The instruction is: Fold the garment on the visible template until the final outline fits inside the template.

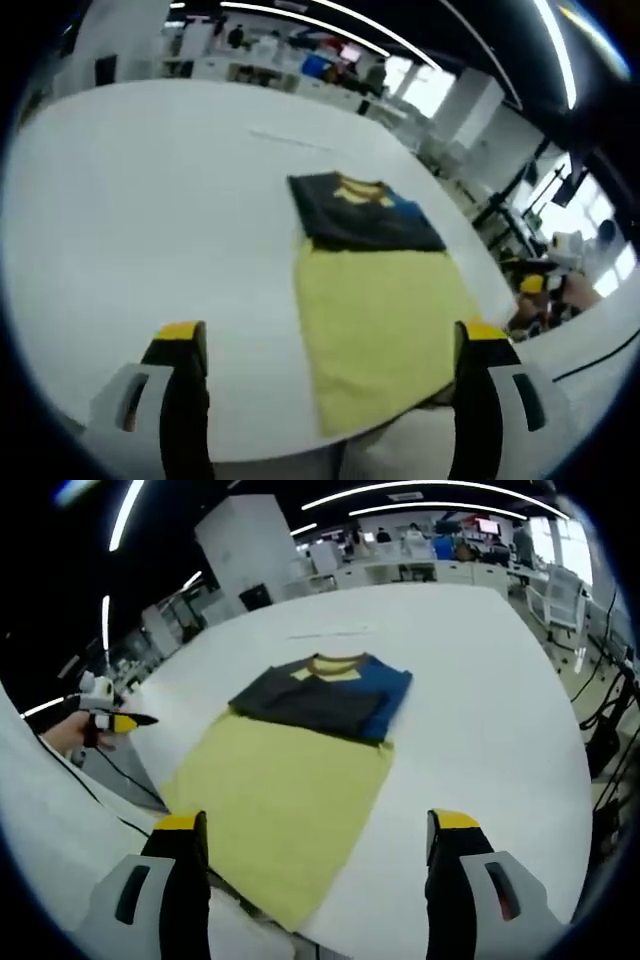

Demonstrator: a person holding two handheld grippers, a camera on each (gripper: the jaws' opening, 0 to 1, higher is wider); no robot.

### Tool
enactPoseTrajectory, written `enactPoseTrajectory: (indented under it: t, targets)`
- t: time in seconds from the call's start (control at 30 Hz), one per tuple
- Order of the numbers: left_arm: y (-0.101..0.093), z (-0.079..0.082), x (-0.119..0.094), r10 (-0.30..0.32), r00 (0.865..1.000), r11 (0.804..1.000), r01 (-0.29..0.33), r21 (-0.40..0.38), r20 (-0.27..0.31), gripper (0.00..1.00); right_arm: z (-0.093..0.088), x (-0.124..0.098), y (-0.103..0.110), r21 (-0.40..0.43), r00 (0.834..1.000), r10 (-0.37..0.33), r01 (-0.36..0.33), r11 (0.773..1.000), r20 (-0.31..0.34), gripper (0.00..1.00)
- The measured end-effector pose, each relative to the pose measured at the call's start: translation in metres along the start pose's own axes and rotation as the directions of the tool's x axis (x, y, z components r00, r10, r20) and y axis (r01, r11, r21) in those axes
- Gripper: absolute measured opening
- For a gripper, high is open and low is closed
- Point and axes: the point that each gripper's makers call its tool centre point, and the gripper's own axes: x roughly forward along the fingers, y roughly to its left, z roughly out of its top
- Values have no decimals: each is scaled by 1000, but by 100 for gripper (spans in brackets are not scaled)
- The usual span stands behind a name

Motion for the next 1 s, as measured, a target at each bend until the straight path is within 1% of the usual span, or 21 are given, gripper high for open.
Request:
enactPoseTrajectory:
  t: [0.07,0.13,0.17,0.37,0.43,0.53,0.63,0.77,1.0]
  targets:
    - [0,-8,1,-1,1000,1000,1,-7,-12,94,-5,1,2,7,1000,7,-7,1000,-14,88]
    - [1,-18,2,3,999,1000,-3,5,-40,90,-8,2,3,6,1000,11,-11,1000,-21,87]
    - [1,-20,2,1,999,1000,-1,6,-44,88,-10,3,4,6,1000,13,-13,1000,-25,87]
    - [-1,-36,5,-11,998,1000,10,-10,-66,81,-24,5,11,18,998,35,-34,999,-50,85]
    - [-2,-44,7,-14,996,1000,14,-8,-84,79,-28,6,12,30,998,45,-43,999,-53,83]
    - [-4,-52,9,-25,995,1000,23,-19,-101,75,-39,7,13,47,996,50,-46,998,-78,81]
    - [-5,-62,11,-36,991,999,33,-27,-127,72,-52,7,14,68,994,56,-50,996,-97,78]
    - [-8,-71,12,-50,987,998,45,-36,-152,68,-65,6,17,90,991,65,-55,994,-116,73]
    - [-10,-89,15,-72,976,997,63,-49,-203,62,-83,6,24,110,985,87,-71,991,-150,66]
